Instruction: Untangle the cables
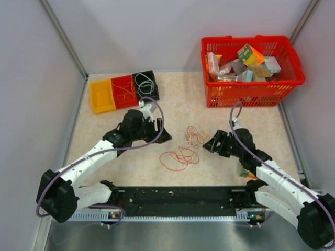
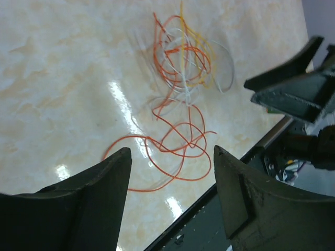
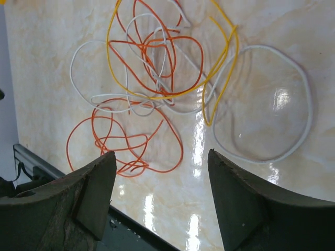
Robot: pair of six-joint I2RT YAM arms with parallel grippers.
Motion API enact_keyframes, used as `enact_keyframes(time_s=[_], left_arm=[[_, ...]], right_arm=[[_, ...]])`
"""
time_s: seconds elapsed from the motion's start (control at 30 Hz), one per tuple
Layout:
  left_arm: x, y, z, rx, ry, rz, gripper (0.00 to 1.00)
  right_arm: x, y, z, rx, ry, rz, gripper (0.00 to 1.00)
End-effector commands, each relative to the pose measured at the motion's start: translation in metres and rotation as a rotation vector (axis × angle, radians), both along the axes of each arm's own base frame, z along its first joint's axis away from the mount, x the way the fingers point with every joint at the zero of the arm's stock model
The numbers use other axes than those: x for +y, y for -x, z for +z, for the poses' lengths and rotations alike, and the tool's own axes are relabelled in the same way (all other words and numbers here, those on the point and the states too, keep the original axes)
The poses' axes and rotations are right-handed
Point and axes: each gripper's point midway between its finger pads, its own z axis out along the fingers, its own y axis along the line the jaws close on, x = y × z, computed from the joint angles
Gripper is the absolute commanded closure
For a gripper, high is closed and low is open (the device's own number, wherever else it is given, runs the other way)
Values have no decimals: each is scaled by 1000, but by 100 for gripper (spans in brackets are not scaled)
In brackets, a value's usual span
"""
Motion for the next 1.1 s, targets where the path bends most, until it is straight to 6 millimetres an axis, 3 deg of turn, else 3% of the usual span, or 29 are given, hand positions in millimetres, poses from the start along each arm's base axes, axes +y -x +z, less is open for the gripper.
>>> enact_keyframes(time_s=[0.0,0.1,0.13,0.17,0.23,0.33,0.5,0.53,0.67,0.8,0.83,1.0,1.07], left_arm=[[-33,14,22,-152,33,-149,42],[-50,25,-8,-56,-20,-198,61],[-53,30,-15,-25,-28,-199,63],[-53,36,-24,-1,-38,-198,61],[-49,45,-37,24,-80,-157,41],[-44,59,-51,58,-91,-130,23],[-60,84,-65,150,-5,-184,21],[-63,84,-67,157,-1,-183,24],[-67,76,-69,158,-7,-144,56],[-56,70,-56,88,-55,-98,94],[-51,69,-53,68,-67,-84,100],[-37,75,-20,-44,-67,-121,100],[-32,80,-8,-76,-57,-141,100]], right_arm=[[1,-23,18,-62,-3,-14,32],[22,-15,18,-42,-65,104,42],[28,-10,15,-22,-70,133,43],[33,-6,14,-12,-62,149,43],[43,5,10,-21,-31,195,41],[62,17,11,-62,-73,252,37],[82,26,9,-63,-169,312,34],[82,26,5,-52,-158,316,34],[78,22,3,-54,-138,283,34],[80,15,6,-75,-145,264,30],[80,11,4,-69,-137,251,30],[93,-13,2,-42,-123,215,32],[103,-21,1,-36,-133,226,38]])
